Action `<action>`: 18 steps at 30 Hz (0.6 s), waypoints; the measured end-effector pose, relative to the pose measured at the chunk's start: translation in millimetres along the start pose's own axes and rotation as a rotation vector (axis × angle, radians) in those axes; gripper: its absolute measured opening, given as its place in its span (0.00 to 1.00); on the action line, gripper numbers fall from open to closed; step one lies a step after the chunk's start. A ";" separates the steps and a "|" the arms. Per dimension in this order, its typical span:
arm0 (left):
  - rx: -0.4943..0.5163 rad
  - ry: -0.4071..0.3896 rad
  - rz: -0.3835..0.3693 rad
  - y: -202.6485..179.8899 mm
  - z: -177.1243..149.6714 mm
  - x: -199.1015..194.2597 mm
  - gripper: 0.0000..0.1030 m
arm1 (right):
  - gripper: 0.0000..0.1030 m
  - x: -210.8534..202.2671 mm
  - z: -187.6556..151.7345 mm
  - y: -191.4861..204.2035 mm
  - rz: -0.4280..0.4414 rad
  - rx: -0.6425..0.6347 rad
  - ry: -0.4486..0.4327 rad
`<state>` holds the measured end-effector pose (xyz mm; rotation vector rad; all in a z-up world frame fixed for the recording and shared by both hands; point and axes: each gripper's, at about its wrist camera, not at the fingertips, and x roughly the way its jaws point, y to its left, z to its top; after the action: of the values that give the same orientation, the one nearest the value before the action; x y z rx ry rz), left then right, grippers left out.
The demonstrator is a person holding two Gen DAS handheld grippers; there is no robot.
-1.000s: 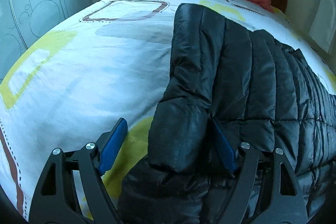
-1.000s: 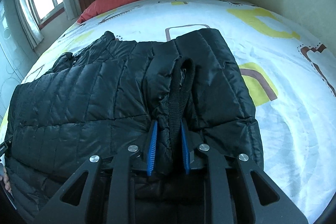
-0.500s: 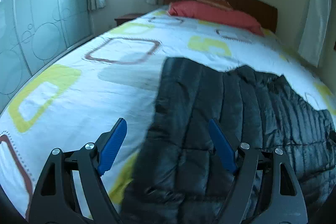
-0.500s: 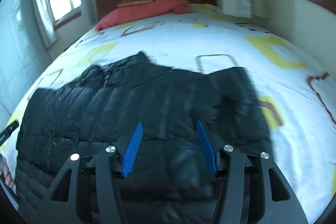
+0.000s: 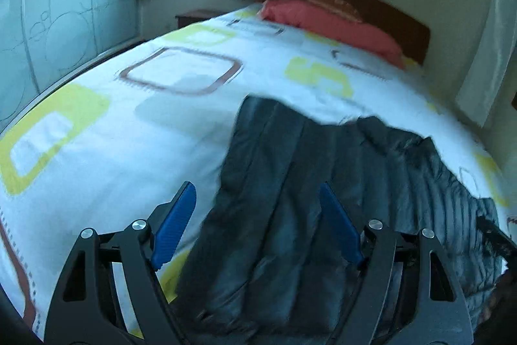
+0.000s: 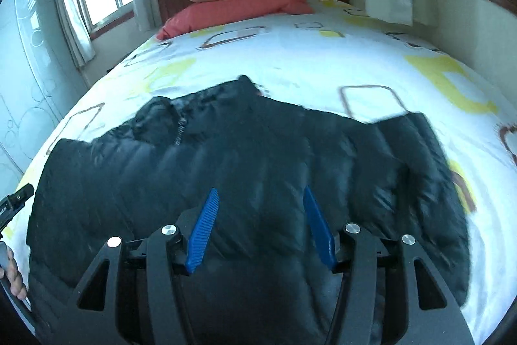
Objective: Fold large clothes
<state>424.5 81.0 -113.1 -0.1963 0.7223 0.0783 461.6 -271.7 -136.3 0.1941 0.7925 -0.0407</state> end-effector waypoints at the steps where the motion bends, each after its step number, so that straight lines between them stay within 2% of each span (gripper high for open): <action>1: 0.018 0.007 0.011 -6.0 2.9 8.0 0.76 | 0.53 10.4 2.9 5.3 0.009 0.000 0.011; 5: 0.060 0.096 0.058 -12.6 0.5 50.1 0.76 | 0.54 47.8 -1.9 18.6 -0.040 -0.037 0.071; 7: 0.075 0.147 0.066 -9.8 -3.8 69.0 0.78 | 0.56 47.8 -2.8 18.3 -0.038 -0.039 0.061; 10: 0.045 0.121 0.047 -4.4 -1.9 55.9 0.78 | 0.55 23.0 -6.4 14.5 -0.036 -0.034 0.033; 12: 0.011 0.086 0.008 0.8 -4.6 35.7 0.78 | 0.55 8.5 -13.1 9.1 -0.075 -0.049 0.008; 14: 0.003 0.061 0.010 5.9 -9.8 24.7 0.78 | 0.55 1.2 -22.8 -1.0 -0.121 -0.047 0.003; 16: -0.009 0.089 0.034 13.0 -16.5 31.7 0.78 | 0.55 8.2 -31.0 -12.6 -0.142 -0.032 0.031; 18: -0.046 0.175 0.018 22.8 -21.7 53.9 0.79 | 0.56 16.1 -34.4 -24.3 -0.098 0.019 0.047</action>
<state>447.6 99.0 -168.2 -0.2428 0.8971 0.0955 446.0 -288.4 -175.2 0.1742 0.8487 -0.1368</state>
